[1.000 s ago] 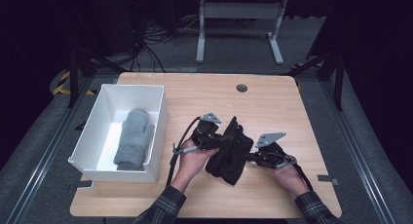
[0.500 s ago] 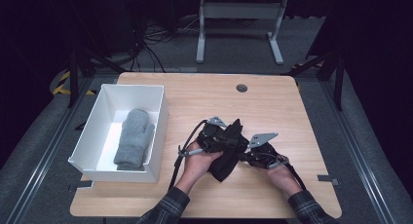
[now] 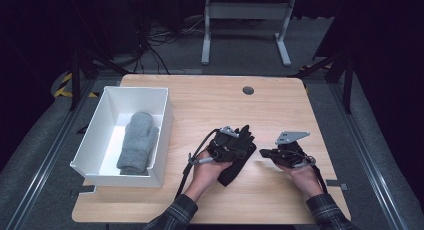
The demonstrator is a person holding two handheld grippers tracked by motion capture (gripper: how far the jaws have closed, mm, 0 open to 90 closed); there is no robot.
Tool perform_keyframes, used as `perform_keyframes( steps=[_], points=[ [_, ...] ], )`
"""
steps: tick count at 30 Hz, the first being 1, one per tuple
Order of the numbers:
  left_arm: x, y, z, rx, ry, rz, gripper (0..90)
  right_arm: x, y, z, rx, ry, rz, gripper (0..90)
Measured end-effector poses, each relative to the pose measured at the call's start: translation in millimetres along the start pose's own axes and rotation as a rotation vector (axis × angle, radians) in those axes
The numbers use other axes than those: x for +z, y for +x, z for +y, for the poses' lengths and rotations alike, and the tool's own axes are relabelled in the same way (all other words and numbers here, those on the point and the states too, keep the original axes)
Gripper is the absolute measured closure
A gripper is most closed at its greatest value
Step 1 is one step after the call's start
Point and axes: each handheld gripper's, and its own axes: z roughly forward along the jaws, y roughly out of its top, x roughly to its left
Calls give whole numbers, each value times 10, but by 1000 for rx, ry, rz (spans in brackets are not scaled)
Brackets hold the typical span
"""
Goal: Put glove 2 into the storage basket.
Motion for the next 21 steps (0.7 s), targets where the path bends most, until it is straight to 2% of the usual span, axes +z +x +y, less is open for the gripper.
perform_keyframes(
  steps=[1,3,5,9,11,12,14,15,16,18,21],
  points=[
    [9,0,-3,6,8,-6,878,-12,-25,-16,6,-2,-4,852],
    [9,-23,0,20,-2,8,798,-29,-62,-41,17,1,-12,812],
    [-17,-35,5,24,-9,-4,780,-40,-84,-63,17,8,-23,768],
    [-14,-82,-31,38,17,-14,873,-43,-109,-94,23,12,-36,650],
    [30,-110,-76,42,40,-17,891,-42,-127,-120,34,17,-46,536],
    [30,-110,-76,42,40,-17,892,-42,-127,-120,34,17,-46,536],
    [100,-134,-131,53,81,-2,895,-21,-165,-166,40,20,-74,393],
    [100,-134,-131,53,81,-2,900,-16,-176,-175,45,18,-78,369],
    [131,-140,-163,60,108,20,900,-15,-194,-186,51,16,-88,347],
    [142,-142,-179,60,116,22,900,-13,-220,-203,61,9,-91,326],
    [119,-160,-202,80,136,49,900,-8,-242,-219,69,10,-101,306]
  ],
)
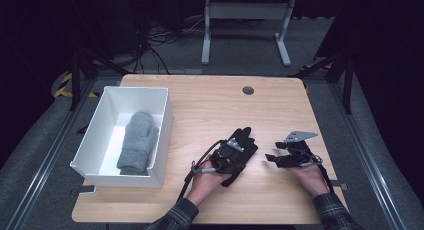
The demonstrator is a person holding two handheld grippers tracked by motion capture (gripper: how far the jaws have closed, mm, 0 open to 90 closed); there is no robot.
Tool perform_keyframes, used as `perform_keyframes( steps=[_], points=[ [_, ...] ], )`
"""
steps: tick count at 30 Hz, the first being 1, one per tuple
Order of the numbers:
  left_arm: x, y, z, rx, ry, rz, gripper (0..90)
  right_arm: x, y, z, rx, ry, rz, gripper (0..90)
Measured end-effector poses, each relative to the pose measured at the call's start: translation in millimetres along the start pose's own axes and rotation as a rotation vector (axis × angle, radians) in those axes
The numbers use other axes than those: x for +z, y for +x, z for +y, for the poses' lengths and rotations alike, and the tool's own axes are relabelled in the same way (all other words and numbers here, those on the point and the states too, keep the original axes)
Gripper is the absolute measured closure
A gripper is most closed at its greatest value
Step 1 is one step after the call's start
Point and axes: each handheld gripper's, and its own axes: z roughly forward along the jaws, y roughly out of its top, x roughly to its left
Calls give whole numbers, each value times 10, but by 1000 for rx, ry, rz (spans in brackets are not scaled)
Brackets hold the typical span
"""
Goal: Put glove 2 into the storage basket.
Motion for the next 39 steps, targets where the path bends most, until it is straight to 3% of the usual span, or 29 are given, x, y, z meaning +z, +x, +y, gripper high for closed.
perform_keyframes(
  steps=[2,13,21,28,32,39],
  points=[
    [-50,-9,-39,10,21,28,900,22,-15,-20,0,6,-4,285],
    [-239,19,-146,35,30,62,887,75,12,-28,-34,8,-14,256],
    [-452,95,-24,85,-15,123,594,100,16,-42,-47,-8,-28,223],
    [-420,252,74,121,-20,172,307,113,8,-45,-46,-15,-32,205],
    [-349,286,125,150,-2,202,229,114,9,-45,-46,-15,-32,205],
    [-191,369,138,129,40,217,172,113,9,-45,-47,-15,-33,205]
  ],
)
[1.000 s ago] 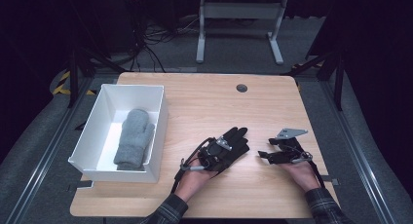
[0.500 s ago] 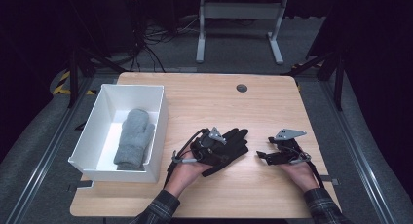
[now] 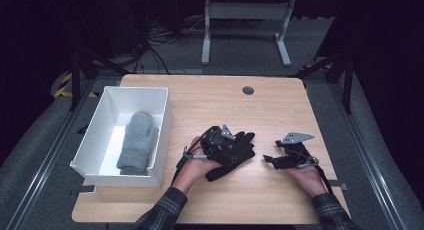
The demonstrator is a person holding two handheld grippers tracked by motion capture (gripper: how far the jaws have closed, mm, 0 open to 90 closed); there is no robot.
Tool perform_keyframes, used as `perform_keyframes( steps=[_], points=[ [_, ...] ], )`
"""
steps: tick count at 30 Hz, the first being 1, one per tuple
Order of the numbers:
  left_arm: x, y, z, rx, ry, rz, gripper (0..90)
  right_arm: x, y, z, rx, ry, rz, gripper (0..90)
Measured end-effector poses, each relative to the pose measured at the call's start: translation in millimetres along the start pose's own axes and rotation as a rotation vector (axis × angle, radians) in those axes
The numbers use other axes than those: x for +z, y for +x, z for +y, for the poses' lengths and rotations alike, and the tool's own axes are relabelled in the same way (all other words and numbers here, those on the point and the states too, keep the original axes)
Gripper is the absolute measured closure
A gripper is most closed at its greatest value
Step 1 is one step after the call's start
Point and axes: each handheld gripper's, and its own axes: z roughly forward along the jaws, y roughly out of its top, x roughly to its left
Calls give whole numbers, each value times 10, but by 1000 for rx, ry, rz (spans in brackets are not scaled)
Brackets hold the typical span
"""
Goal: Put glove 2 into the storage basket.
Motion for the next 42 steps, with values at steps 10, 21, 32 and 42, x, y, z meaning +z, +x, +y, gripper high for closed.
perform_keyframes(
  steps=[10,21,32,42],
  points=[
    [139,78,-94,-55,10,-44,156,1,3,0,-1,-2,2,208],
    [96,20,-95,-8,23,-83,410,1,6,1,-2,-2,2,211],
    [11,14,-48,-97,42,-129,673,2,8,1,0,-2,3,213],
    [-369,0,90,-124,-7,-93,671,4,8,2,0,-1,6,207]
  ],
)
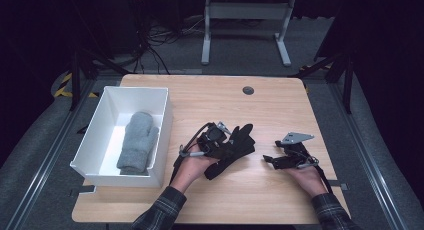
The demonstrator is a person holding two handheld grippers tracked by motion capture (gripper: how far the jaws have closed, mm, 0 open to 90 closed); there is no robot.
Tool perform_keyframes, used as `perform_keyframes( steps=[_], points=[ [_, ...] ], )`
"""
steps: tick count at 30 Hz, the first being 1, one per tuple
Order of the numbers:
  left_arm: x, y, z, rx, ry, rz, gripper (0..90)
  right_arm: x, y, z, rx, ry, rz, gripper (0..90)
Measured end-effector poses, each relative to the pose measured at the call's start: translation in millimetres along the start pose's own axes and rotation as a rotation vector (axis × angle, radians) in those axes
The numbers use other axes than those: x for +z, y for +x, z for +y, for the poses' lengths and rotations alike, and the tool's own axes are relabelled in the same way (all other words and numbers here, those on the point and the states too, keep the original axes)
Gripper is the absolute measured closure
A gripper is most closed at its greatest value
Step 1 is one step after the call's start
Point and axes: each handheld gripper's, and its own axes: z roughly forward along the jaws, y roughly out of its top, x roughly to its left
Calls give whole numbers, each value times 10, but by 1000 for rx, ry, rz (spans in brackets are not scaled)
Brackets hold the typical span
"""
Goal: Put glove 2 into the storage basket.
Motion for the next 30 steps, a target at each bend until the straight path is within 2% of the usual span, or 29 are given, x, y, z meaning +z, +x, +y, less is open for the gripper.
perform_keyframes(
  steps=[2,4,7,10,12,13,16,17,21,30],
  points=[
    [-114,-12,50,-8,-9,9,671,0,0,0,0,0,0,207],
    [-150,-16,67,-8,-14,11,671,0,0,0,-1,0,0,207],
    [-362,-30,148,-20,-38,25,670,0,0,0,0,0,0,207],
    [-508,-35,196,-22,-48,36,670,0,0,0,0,0,0,207],
    [-544,-35,206,-24,-53,36,669,0,0,0,0,0,0,207],
    [-647,-31,233,-17,-60,48,669,0,0,0,0,0,0,207],
    [-794,-16,258,-18,-79,62,667,0,0,0,0,0,0,207],
    [-794,-16,258,-18,-79,62,667,0,0,0,0,0,0,207],
    [-1002,45,259,-38,-93,69,667,0,0,0,0,0,0,207],
    [-1391,184,150,-80,-115,132,667,0,0,0,0,0,0,207]
  ],
)
